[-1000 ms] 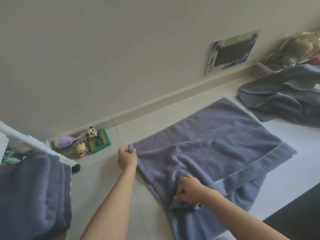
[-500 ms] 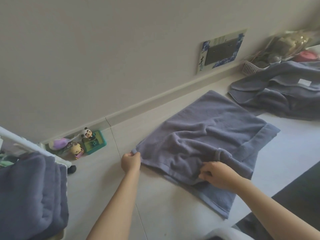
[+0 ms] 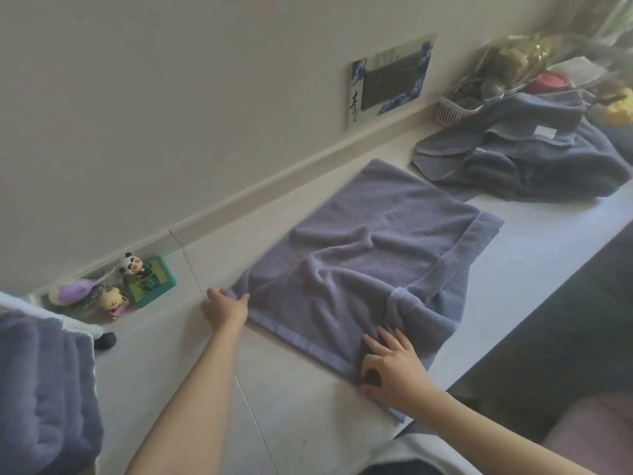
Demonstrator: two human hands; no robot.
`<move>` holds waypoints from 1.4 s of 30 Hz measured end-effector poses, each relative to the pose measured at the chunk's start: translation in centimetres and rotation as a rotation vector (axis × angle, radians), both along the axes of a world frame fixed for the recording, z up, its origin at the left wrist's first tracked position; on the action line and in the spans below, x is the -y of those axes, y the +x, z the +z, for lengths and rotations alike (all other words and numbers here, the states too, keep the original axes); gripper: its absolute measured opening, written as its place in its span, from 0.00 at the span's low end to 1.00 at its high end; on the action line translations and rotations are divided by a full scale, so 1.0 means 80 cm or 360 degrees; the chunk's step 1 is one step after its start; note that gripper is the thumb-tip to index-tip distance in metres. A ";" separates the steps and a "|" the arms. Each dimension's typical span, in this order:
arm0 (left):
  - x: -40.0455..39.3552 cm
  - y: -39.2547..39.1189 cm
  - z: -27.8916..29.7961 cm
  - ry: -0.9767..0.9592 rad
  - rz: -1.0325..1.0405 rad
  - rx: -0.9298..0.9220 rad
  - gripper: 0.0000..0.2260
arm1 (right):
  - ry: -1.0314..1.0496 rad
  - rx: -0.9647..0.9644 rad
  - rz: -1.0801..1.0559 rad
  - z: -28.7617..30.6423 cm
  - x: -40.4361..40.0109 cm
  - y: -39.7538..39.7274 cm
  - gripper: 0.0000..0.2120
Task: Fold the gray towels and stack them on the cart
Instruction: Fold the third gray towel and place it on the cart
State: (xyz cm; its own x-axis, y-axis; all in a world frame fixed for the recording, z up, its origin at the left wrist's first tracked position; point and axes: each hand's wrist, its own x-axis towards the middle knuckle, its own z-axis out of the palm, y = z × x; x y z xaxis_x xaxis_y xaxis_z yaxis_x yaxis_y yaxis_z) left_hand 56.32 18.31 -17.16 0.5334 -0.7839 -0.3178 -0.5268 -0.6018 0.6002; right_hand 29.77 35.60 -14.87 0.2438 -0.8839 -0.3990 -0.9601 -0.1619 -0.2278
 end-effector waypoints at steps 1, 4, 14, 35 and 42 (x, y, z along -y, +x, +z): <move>0.002 0.002 0.001 0.0046 0.0014 0.0001 0.25 | -0.0067 -0.0046 -0.0023 -0.005 -0.003 0.002 0.21; 0.008 0.012 0.002 0.0287 -0.0075 0.0126 0.27 | -0.0270 0.0069 -0.0101 -0.017 -0.007 0.008 0.19; 0.007 0.013 0.073 -0.0301 0.0275 -0.1141 0.09 | -0.0244 0.0433 -0.0374 0.044 0.031 -0.041 0.06; 0.042 -0.078 0.450 -0.1703 -0.0359 -0.0930 0.07 | -0.1398 0.0847 -0.0181 0.460 0.197 -0.197 0.10; 0.075 -0.067 0.479 -0.1711 -0.0367 -0.0401 0.07 | -0.0924 0.0542 0.0079 0.482 0.213 -0.212 0.13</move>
